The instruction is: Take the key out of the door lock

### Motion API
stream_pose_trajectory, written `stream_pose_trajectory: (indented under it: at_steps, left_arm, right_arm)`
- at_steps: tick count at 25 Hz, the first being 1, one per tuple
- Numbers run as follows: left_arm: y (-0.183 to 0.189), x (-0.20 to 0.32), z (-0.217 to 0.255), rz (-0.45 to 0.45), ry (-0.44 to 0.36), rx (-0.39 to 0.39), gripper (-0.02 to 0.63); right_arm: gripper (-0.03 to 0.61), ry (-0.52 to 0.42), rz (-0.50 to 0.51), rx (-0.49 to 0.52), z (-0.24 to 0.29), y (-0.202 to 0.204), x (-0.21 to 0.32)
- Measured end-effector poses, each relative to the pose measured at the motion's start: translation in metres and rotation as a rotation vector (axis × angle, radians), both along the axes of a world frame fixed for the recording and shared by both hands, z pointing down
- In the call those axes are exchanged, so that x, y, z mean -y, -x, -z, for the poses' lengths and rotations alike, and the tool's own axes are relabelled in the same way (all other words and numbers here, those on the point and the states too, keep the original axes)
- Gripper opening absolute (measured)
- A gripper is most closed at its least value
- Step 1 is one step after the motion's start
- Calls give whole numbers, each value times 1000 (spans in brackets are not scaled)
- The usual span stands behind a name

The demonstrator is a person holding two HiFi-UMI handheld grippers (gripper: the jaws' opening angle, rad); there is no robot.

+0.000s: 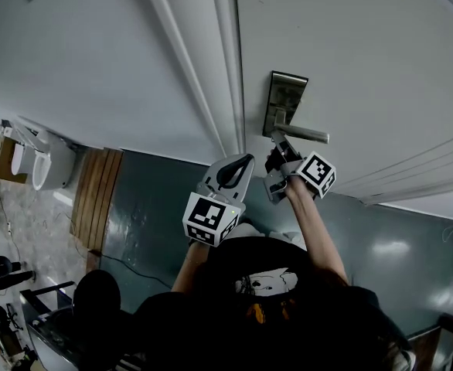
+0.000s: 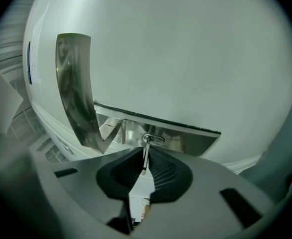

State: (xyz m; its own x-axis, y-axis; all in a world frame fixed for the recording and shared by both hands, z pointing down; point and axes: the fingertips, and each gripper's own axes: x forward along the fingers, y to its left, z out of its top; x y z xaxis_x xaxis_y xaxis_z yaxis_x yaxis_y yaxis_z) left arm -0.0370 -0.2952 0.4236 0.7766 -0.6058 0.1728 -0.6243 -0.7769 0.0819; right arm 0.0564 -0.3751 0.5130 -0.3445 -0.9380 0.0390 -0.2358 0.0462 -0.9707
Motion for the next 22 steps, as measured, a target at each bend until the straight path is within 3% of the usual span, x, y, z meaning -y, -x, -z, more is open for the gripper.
stream_pose_trajectory:
  at_steps: [10,22]
  left_arm:
    - [1,-8,-2,-25,12,-3,9]
    - [7,-2,-19,-35,40,-8,9]
  right_arm:
    - [21,47,-70,165,-2,-2,-6]
    - [20,38,-41,126,-8,7,-28]
